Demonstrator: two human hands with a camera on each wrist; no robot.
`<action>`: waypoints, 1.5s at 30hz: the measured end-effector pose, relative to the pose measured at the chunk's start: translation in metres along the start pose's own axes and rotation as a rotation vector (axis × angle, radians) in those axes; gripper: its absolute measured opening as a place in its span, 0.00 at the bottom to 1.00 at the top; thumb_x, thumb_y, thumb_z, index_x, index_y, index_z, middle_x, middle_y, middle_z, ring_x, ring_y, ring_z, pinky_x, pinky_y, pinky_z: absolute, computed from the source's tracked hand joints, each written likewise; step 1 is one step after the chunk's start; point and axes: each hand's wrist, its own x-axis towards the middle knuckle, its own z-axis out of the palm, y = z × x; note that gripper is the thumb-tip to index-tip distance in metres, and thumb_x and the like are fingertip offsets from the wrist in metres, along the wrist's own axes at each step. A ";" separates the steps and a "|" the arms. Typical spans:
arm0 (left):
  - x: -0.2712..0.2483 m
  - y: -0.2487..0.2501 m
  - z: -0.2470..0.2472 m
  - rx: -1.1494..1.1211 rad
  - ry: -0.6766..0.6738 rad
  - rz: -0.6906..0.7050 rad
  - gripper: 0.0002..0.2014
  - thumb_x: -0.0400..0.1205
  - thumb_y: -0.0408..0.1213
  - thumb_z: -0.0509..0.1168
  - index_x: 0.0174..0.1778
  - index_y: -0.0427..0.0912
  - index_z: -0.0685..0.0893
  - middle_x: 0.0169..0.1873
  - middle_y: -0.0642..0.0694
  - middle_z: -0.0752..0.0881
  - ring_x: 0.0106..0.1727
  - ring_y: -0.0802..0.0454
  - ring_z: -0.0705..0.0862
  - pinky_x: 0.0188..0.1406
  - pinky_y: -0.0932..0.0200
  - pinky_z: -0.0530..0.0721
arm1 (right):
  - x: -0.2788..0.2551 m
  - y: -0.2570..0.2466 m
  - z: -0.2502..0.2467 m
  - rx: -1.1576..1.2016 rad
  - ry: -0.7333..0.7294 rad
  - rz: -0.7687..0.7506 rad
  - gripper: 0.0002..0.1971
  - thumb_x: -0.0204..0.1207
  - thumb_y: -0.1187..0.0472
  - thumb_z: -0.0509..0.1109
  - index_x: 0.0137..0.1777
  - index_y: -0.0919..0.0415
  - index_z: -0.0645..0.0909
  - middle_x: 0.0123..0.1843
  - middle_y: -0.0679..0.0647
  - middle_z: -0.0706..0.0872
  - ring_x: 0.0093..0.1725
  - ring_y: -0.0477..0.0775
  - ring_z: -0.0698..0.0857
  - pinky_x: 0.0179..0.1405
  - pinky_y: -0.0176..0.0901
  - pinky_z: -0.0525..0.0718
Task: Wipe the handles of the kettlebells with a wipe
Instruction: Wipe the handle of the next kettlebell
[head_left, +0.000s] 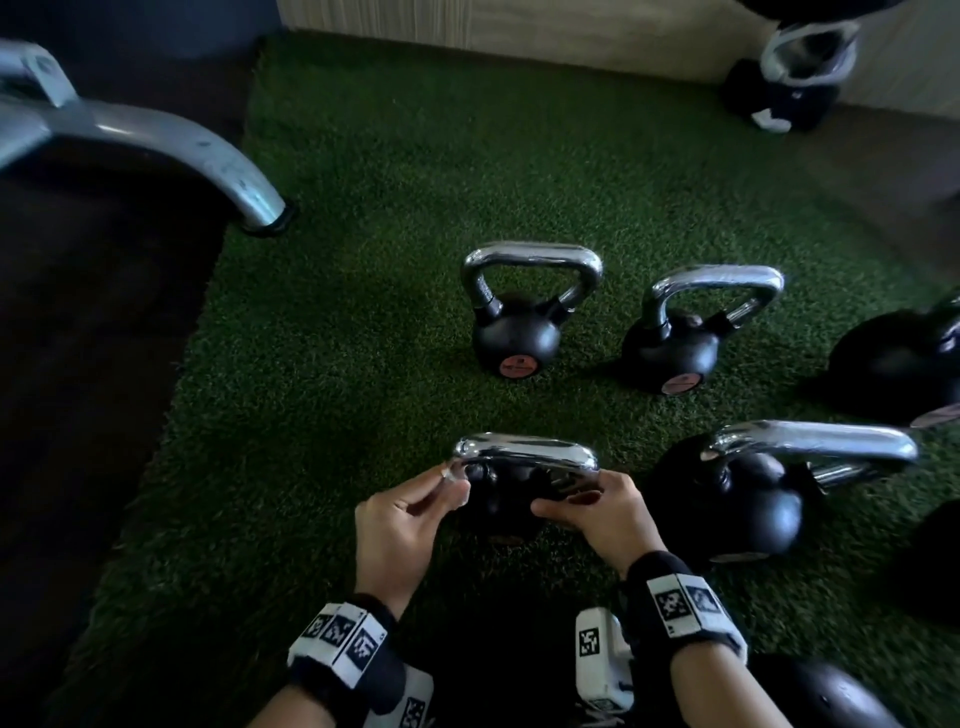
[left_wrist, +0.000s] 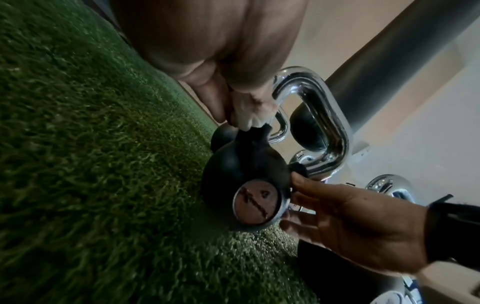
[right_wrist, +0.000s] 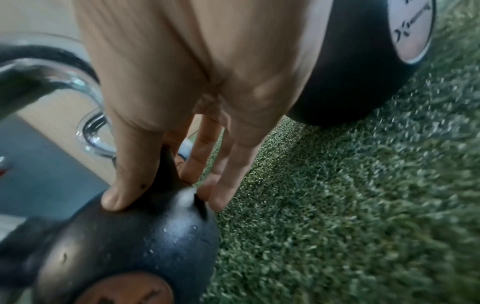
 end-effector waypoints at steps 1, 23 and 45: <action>0.002 0.001 0.001 0.012 0.000 0.001 0.12 0.77 0.38 0.80 0.57 0.47 0.95 0.47 0.65 0.94 0.50 0.66 0.93 0.52 0.74 0.86 | -0.002 0.001 -0.001 -0.012 -0.001 -0.006 0.22 0.52 0.48 0.93 0.45 0.51 0.94 0.41 0.45 0.95 0.44 0.44 0.93 0.49 0.41 0.89; 0.078 0.031 0.033 0.009 -0.189 -0.044 0.10 0.84 0.38 0.75 0.61 0.48 0.94 0.55 0.58 0.94 0.59 0.70 0.90 0.64 0.69 0.85 | 0.017 -0.023 0.028 0.225 -0.302 0.112 0.47 0.50 0.38 0.89 0.75 0.45 0.84 0.61 0.54 0.93 0.57 0.61 0.93 0.59 0.69 0.91; 0.064 0.065 0.017 -0.475 -0.267 -0.377 0.08 0.74 0.32 0.80 0.47 0.47 0.95 0.44 0.42 0.96 0.42 0.51 0.93 0.50 0.55 0.94 | 0.018 -0.012 0.028 0.306 -0.271 0.046 0.25 0.73 0.63 0.84 0.71 0.57 0.87 0.45 0.46 0.94 0.39 0.42 0.90 0.39 0.38 0.87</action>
